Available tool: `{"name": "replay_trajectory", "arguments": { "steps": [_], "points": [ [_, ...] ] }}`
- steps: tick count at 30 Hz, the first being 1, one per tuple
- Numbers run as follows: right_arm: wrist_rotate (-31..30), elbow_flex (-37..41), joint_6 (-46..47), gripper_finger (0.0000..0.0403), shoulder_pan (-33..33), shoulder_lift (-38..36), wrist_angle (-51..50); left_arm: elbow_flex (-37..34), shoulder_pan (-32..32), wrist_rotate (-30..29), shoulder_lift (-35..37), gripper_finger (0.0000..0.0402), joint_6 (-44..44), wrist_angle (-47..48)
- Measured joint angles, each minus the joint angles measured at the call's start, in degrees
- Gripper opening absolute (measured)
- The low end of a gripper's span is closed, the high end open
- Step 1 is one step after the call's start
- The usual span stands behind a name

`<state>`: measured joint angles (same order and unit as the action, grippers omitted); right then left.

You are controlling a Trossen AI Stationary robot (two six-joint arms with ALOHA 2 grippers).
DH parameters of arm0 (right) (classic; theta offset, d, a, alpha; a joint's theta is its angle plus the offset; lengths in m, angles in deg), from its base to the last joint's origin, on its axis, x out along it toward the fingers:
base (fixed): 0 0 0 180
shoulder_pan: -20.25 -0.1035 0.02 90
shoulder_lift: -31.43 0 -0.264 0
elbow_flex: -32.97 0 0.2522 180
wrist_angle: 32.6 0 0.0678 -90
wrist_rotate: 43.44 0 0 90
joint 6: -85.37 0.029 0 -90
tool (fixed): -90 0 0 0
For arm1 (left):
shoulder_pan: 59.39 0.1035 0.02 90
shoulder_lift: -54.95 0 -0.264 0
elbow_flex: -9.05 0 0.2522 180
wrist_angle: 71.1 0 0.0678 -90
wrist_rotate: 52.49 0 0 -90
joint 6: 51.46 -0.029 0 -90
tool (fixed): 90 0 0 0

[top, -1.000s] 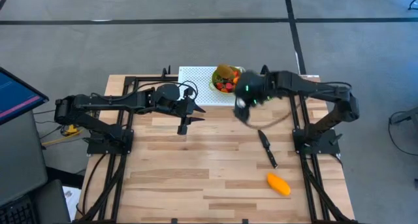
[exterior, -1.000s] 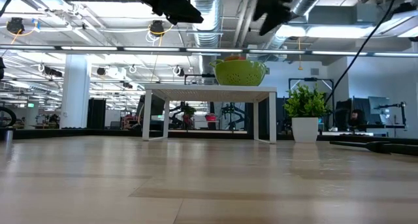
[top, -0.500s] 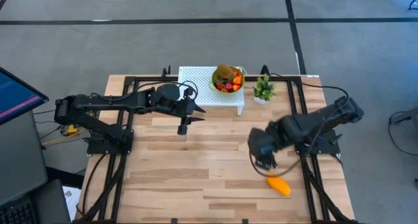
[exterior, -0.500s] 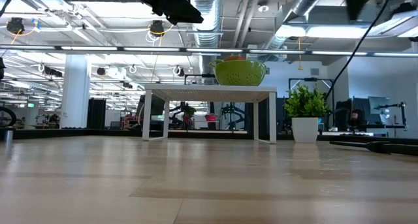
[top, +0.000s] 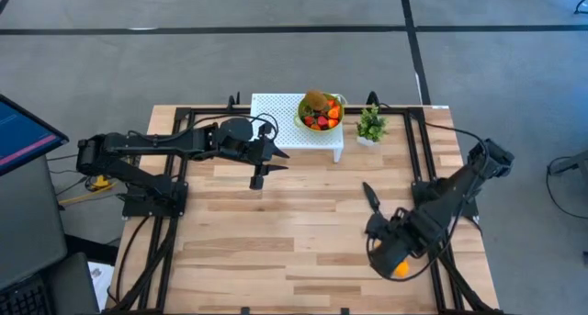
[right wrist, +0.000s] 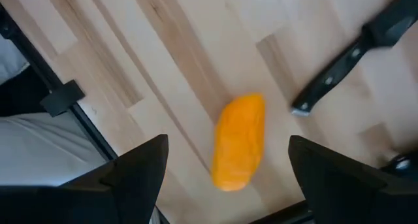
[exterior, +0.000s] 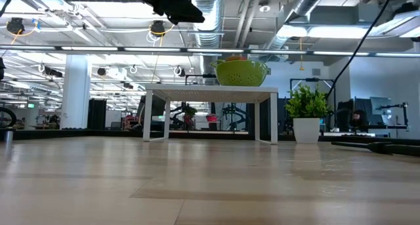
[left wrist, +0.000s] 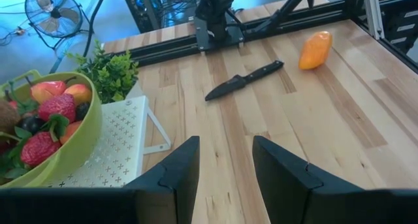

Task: Pick & Place Fruit
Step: Put the yellow mango into the green strainer bowl

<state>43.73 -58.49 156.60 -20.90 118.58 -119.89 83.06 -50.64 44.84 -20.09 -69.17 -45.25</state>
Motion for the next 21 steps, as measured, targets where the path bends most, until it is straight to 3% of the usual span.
{"name": "replay_trajectory", "arguments": {
  "steps": [9, 21],
  "points": [
    [5.1, 11.1, 11.8, 0.031, -5.0, 0.3, 8.6, 0.0, 0.0, 0.0, 0.0, 0.0135, 0.0, -0.2],
    [7.9, 21.7, 13.0, 0.0311, -5.7, 0.3, 20.9, 0.0, 0.0, 0.0, 0.0, 0.0135, 0.0, -0.7]
  ]
}}
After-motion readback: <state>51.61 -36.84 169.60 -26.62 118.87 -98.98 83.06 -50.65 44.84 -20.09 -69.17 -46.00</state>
